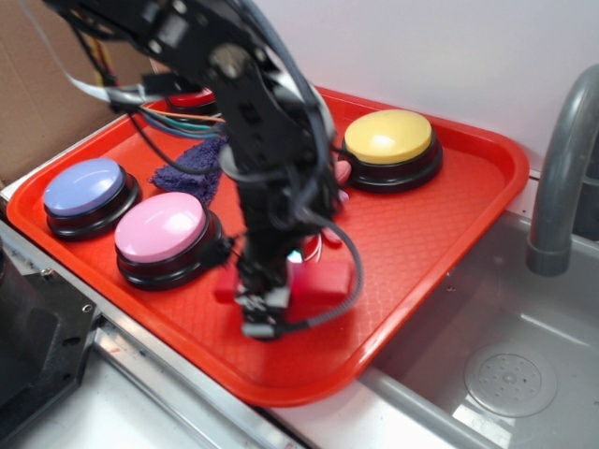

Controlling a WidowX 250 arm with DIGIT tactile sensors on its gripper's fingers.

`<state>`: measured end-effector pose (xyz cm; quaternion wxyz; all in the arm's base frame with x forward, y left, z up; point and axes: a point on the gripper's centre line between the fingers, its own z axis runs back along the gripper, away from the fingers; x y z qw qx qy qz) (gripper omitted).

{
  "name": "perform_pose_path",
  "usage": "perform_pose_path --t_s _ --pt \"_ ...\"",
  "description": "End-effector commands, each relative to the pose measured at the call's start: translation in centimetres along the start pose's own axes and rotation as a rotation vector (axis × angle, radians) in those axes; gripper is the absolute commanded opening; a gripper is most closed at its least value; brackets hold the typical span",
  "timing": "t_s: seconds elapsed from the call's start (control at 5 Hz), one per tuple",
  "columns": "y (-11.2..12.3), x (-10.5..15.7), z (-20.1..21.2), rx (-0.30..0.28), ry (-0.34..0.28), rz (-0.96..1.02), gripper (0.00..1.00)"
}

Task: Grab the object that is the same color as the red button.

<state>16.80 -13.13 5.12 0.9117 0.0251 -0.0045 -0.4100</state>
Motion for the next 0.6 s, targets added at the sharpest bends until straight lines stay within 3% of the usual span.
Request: perform_pose_path --t_s 0.0,0.2,0.4 --pt "2.6 -3.5 11.4 -0.017 0.040 0.514 0.00" --pt "2.9 -4.0 14.6 0.044 0.059 0.766 0.00" --pt "2.6 -3.1 15.2 0.095 0.007 0.726 0.00"
